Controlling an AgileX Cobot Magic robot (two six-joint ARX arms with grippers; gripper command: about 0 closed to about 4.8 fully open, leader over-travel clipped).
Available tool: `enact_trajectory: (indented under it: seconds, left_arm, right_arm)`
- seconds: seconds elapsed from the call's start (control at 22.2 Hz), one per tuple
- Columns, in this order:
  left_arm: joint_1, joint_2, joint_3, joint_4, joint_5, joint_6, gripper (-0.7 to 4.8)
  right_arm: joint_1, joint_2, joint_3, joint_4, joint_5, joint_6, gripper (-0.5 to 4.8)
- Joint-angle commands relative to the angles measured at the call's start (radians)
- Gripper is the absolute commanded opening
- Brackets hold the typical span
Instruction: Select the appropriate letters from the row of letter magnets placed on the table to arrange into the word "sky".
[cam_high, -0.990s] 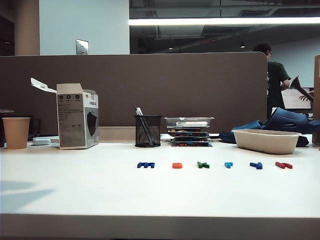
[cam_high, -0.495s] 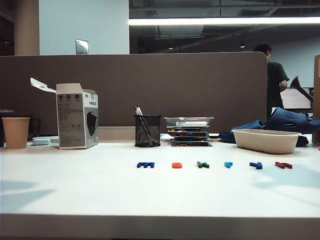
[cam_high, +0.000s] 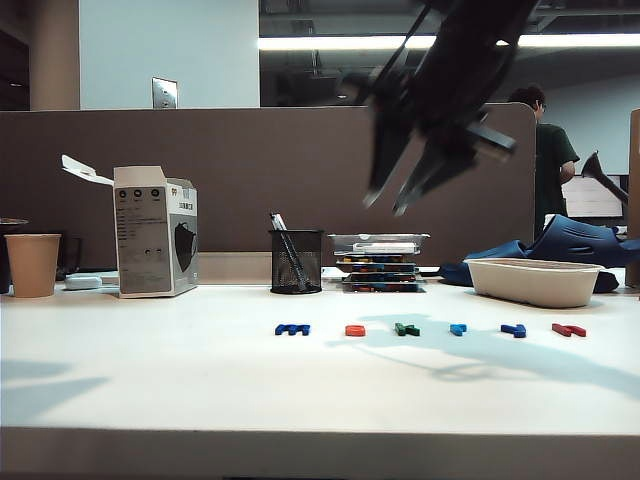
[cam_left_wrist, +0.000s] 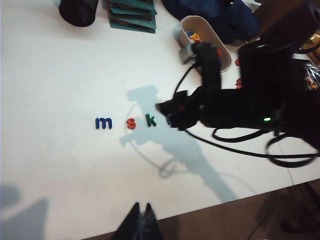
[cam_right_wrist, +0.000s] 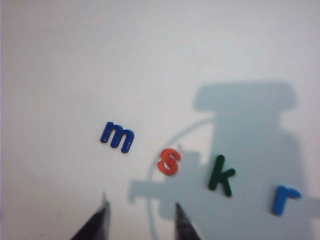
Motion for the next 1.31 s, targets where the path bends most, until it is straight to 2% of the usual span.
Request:
enact_trajectory:
  seconds: [0.05,0.41,1.31]
  left_arm:
    - [0.002,-0.002,0.001,0.010,-0.003,0.004,-0.05]
    - [0.002,-0.002,0.001,0.010,-0.003,0.004,-0.05]
    - [0.002,-0.002,0.001,0.010,-0.003,0.004,-0.05]
  right_arm:
    - [0.034,0.115,0.070,0.006,0.088,0.001,1.81]
    - [0.049,0.249,0.109,-0.029,0.125,0.002,1.81]
    - [0.077,0.330,0.110,-0.005,0.139,0.005,1.81]
